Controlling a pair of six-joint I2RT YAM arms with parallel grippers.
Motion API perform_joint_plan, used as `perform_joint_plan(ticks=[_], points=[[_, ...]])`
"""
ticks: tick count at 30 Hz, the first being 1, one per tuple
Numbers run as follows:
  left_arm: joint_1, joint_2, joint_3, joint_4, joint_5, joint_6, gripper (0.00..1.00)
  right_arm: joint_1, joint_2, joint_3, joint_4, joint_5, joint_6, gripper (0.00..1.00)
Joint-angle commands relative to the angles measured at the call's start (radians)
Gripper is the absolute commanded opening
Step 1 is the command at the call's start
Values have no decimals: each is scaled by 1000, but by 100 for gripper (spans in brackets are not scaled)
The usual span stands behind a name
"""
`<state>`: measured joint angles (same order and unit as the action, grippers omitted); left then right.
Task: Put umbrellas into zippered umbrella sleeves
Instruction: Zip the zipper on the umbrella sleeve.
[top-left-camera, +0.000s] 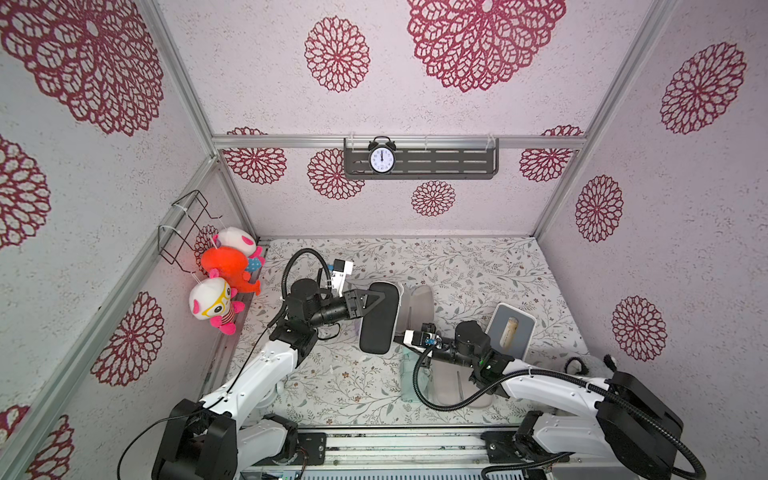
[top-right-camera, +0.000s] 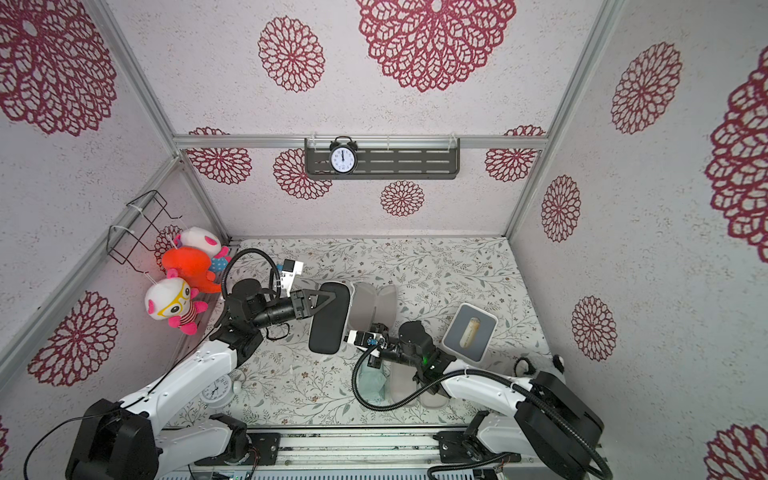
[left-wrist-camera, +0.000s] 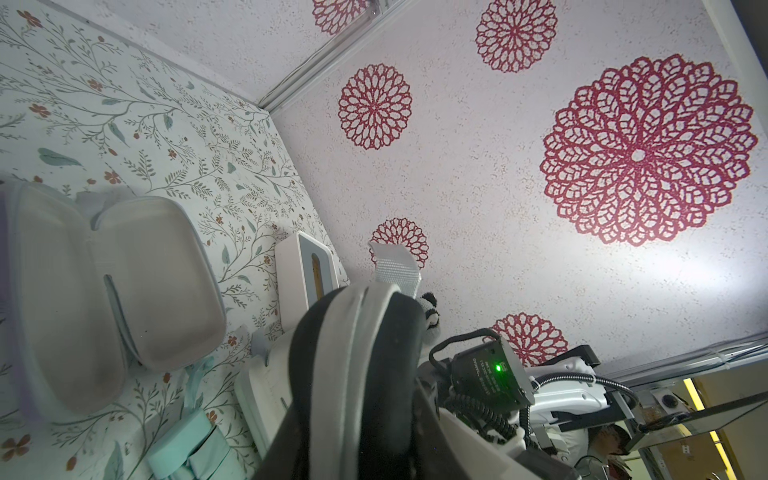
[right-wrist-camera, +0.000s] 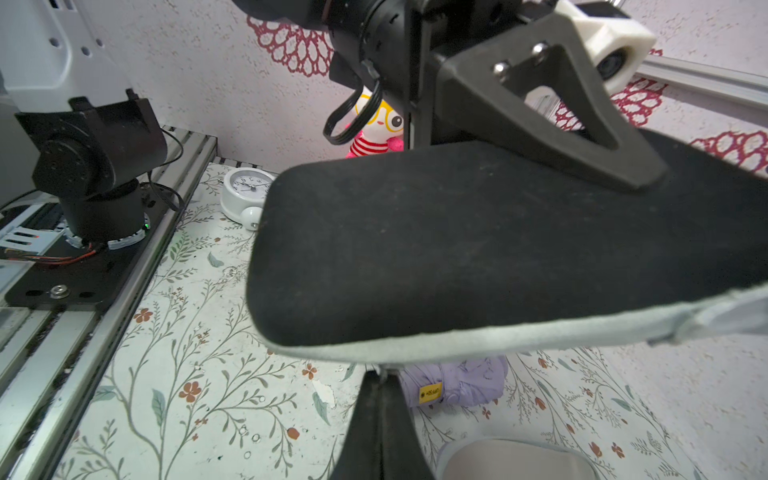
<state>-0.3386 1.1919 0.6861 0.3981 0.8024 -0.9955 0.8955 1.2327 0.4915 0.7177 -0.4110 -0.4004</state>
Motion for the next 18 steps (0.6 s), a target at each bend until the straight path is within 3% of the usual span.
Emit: perform_joint_plan(ticks=[1,18], points=[[23,-7,39,75,-53,0,0,38,-24,-17,-19,-26,16,0],[19,-32,34,-21,-196,56,0,151,-1,-11,-18,106,126,0]])
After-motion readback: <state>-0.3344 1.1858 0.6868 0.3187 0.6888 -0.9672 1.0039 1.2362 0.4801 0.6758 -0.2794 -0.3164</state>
